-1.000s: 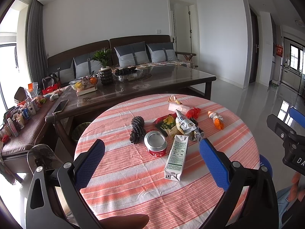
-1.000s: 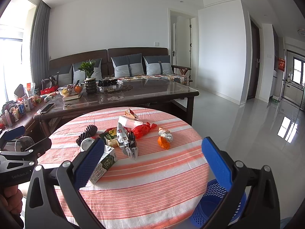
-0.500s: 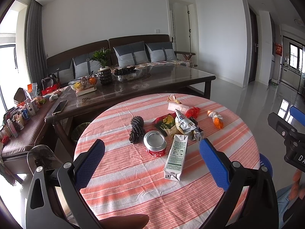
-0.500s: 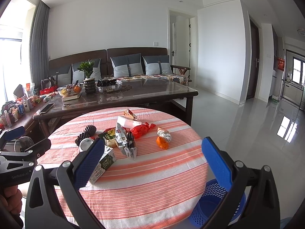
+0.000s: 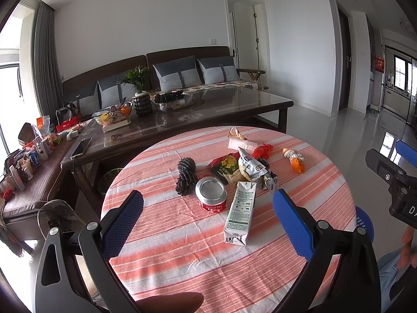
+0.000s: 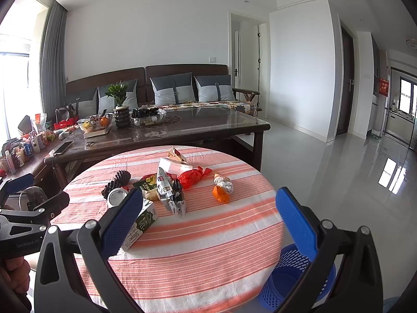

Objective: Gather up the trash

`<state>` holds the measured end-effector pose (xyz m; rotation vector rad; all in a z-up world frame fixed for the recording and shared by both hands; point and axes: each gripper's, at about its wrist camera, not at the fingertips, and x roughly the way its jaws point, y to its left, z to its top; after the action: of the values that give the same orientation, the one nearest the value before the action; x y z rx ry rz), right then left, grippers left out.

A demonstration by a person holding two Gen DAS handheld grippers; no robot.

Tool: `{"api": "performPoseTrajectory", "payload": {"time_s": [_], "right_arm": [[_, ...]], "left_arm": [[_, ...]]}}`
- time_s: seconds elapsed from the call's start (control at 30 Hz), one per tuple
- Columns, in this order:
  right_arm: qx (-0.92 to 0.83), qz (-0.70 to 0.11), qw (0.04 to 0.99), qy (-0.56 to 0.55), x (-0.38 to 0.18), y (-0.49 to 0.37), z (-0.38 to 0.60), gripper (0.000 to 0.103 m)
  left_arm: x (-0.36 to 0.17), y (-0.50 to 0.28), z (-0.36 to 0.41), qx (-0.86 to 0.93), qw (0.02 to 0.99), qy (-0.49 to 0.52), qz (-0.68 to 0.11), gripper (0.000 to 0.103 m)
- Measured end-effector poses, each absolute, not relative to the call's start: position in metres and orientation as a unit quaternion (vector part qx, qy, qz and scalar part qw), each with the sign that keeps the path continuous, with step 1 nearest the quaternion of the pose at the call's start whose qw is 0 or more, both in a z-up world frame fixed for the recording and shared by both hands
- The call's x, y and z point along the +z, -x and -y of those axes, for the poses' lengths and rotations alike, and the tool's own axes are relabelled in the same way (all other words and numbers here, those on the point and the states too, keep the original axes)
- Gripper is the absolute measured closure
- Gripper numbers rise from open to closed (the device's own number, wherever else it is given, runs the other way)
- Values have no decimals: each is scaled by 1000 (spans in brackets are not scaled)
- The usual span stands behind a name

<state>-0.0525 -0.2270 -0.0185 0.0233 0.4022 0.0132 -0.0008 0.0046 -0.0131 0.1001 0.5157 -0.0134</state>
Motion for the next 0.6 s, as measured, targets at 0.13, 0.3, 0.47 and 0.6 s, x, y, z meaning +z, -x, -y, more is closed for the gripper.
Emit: {"api": "performPoseTrajectory", "payload": {"time_s": [0.13, 0.3, 0.47, 0.6], "right_arm": [[7, -200, 980, -12, -19, 53, 228, 5], [6, -200, 980, -12, -19, 53, 228, 5], [6, -200, 980, -11, -19, 53, 228, 5], [6, -200, 980, -11, -20, 54, 229, 5]], "left_arm": [[-18, -1, 2, -10, 965, -53, -257, 4], [-18, -2, 2, -10, 965, -53, -258, 4], [-19, -1, 2, -11, 964, -54, -259, 4], [-19, 0, 1, -11, 964, -54, -259, 4]]}}
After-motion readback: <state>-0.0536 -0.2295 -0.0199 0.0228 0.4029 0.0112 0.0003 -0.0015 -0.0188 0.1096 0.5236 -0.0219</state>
